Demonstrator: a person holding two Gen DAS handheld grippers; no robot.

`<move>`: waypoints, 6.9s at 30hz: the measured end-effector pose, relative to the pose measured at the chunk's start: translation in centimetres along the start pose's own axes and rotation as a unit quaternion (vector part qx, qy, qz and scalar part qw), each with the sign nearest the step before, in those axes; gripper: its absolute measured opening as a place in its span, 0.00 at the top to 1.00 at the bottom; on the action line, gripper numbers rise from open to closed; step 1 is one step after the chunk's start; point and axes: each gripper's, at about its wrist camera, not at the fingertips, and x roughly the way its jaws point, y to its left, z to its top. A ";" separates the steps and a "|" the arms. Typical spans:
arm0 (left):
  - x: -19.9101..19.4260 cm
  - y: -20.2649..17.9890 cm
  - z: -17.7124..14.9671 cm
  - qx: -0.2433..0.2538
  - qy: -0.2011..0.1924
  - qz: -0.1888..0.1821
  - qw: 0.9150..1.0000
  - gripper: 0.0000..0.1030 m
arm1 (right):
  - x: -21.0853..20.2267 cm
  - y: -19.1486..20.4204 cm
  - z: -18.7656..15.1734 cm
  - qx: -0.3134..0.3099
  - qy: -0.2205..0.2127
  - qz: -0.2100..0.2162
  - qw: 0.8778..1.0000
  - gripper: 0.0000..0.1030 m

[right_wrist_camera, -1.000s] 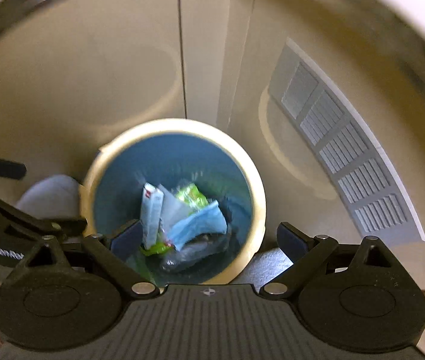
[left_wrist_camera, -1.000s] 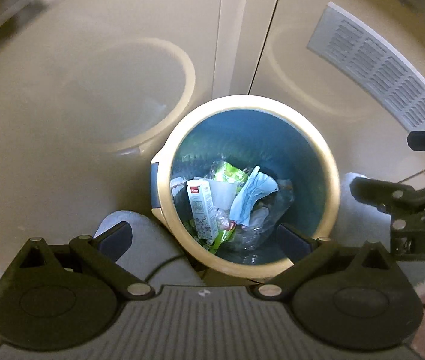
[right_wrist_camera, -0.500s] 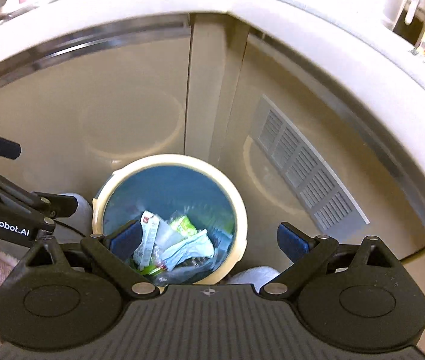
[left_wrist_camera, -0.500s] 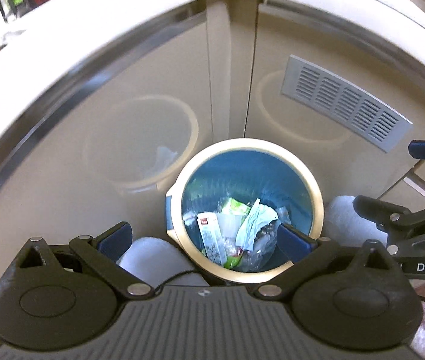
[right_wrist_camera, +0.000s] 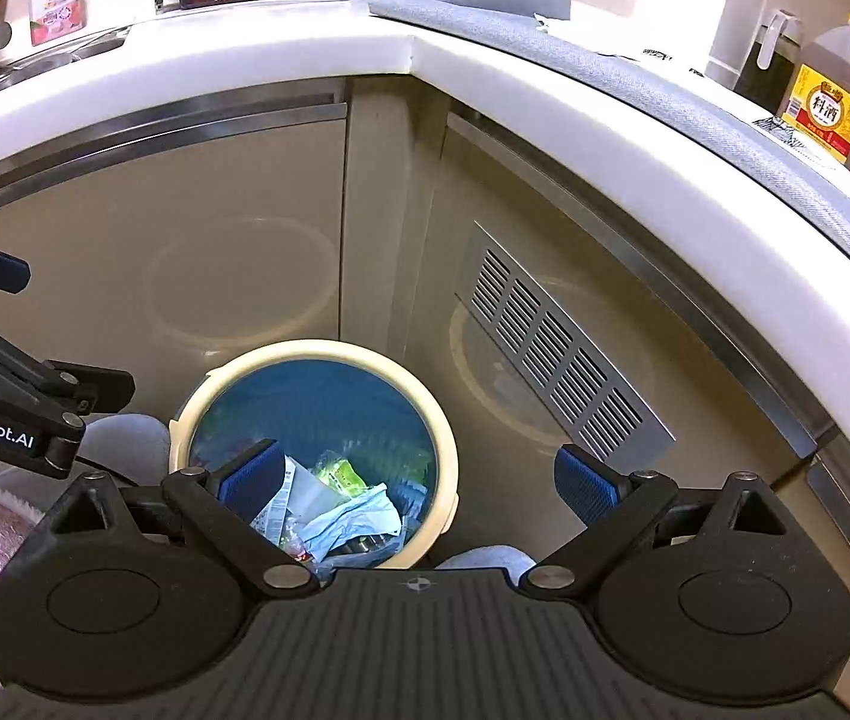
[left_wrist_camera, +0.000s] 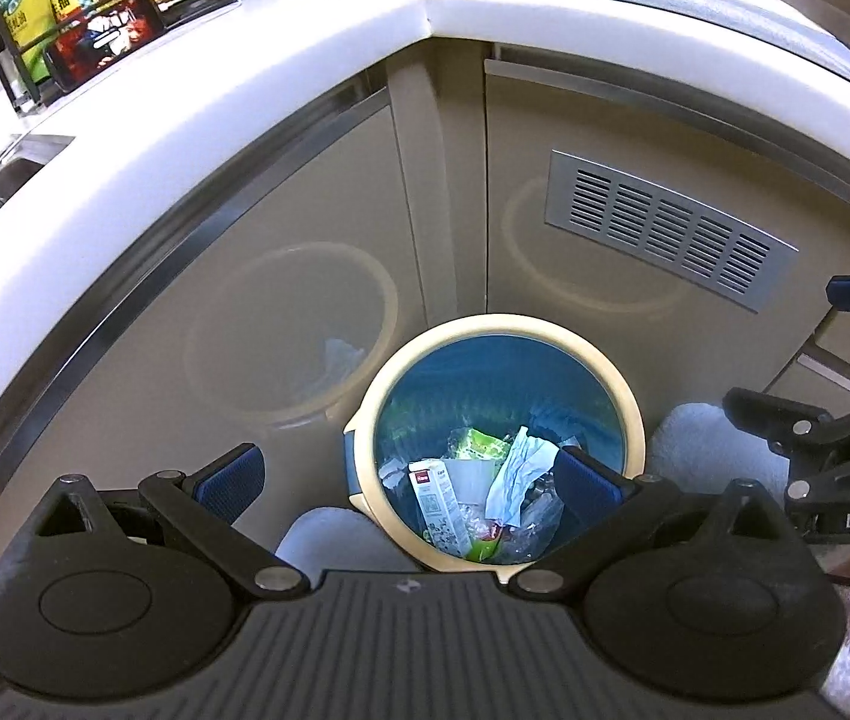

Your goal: Collect trash

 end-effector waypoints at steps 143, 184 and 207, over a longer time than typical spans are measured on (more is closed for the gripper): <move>23.6 -8.1 46.6 0.067 -0.148 -0.158 0.974 0.00 | 20.1 -27.5 25.5 0.220 -0.064 -0.140 0.963 0.00; 18.5 -8.4 42.4 0.073 -0.128 -0.184 0.972 0.88 | 17.8 -29.2 24.2 0.294 -0.145 -0.091 0.940 0.91; 15.3 -6.3 36.2 0.083 -0.112 -0.169 0.976 0.82 | 17.3 -30.2 23.2 0.329 -0.146 -0.088 0.929 0.90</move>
